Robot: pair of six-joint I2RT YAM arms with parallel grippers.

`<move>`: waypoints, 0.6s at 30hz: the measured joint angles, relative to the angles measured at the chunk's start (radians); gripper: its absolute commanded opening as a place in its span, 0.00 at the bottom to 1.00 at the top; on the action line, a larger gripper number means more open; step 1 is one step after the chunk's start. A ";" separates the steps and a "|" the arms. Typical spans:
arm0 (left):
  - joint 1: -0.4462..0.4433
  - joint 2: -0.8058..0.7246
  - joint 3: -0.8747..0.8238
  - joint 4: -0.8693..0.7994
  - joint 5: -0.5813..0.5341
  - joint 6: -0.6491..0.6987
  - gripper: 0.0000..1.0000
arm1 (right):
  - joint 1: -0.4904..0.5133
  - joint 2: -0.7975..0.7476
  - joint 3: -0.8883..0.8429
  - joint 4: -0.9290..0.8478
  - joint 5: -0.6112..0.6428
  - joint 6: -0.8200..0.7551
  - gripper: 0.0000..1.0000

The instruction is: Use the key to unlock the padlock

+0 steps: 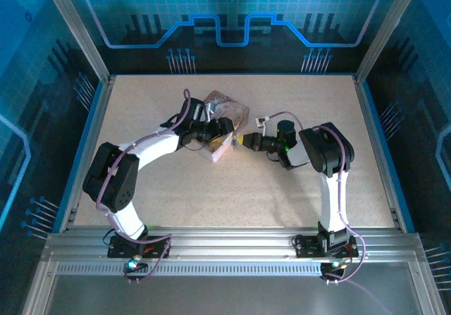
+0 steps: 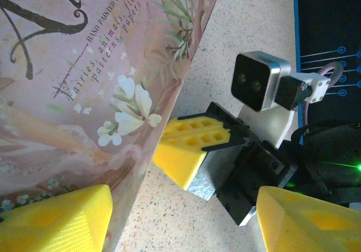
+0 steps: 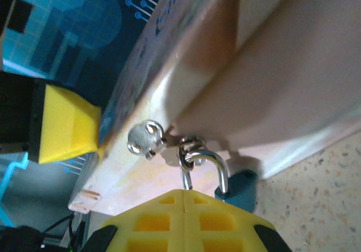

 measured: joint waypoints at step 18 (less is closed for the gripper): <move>0.006 -0.060 -0.082 0.044 0.000 0.026 0.70 | -0.015 -0.025 -0.037 -0.039 0.035 -0.094 0.51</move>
